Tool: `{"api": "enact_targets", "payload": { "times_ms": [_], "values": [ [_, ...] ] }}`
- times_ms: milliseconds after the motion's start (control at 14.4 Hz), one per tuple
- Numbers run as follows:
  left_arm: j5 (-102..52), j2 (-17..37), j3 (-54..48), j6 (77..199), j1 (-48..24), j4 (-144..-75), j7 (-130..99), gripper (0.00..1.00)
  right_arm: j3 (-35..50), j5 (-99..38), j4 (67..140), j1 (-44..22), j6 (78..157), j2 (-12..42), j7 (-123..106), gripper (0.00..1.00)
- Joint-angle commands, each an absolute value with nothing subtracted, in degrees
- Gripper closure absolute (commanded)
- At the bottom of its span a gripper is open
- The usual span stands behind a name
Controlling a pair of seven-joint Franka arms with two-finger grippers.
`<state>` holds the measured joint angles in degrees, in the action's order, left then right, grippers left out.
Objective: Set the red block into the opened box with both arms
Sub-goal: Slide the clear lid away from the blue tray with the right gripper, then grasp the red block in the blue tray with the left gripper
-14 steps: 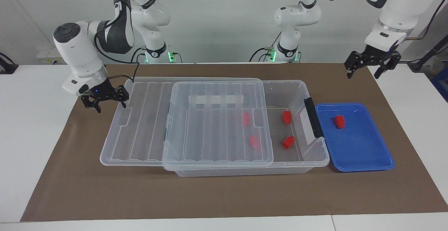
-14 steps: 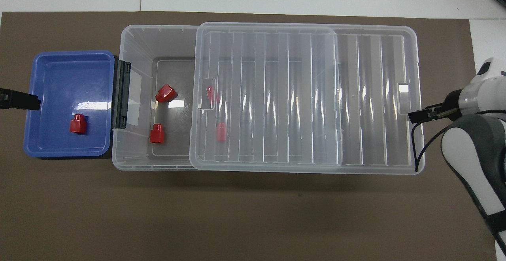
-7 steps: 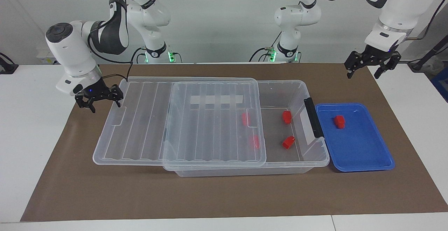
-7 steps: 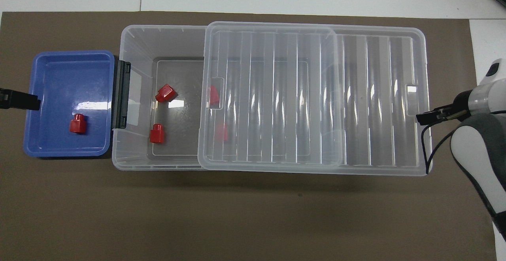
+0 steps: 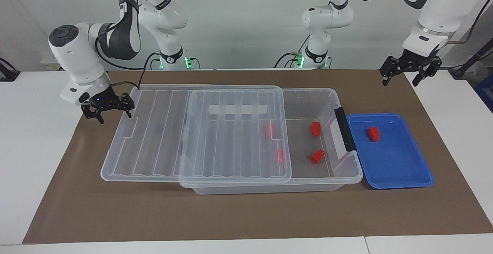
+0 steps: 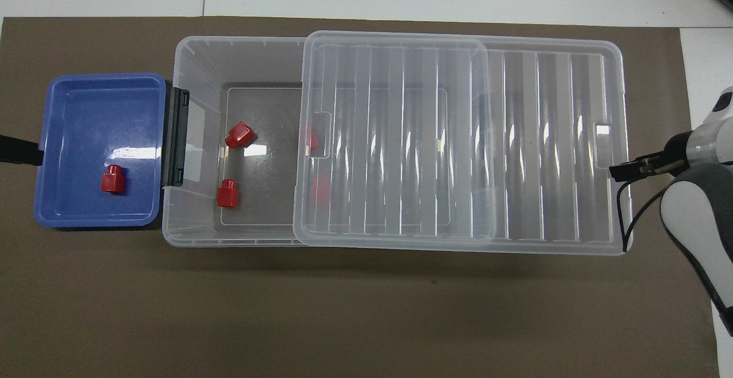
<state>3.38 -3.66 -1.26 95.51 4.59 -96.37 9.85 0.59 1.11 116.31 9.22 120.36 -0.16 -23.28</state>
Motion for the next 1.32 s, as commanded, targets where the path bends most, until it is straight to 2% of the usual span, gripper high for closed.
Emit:
{"api": "enact_targets", "payload": {
  "times_ms": [0,418,766,1253],
  "values": [
    [3.4,-5.4,-1.5,96.2,6.3,-98.8,9.8,0.00,1.0,1.1,117.5,10.3,121.1,-1.0,-25.5,0.00],
    [3.4,-5.4,-1.4,98.3,6.4,-99.4,9.5,0.00,1.1,1.1,115.2,9.1,118.5,-2.4,-16.6,0.00],
    [3.4,-4.0,-1.2,108.1,7.7,-106.8,9.8,0.00,2.9,1.1,114.7,4.1,115.1,-5.0,-1.4,0.00],
    [3.4,1.7,-1.3,127.7,10.0,-120.6,9.1,0.00,3.0,3.3,100.4,0.1,108.6,-0.2,8.3,0.00]
  ]
}}
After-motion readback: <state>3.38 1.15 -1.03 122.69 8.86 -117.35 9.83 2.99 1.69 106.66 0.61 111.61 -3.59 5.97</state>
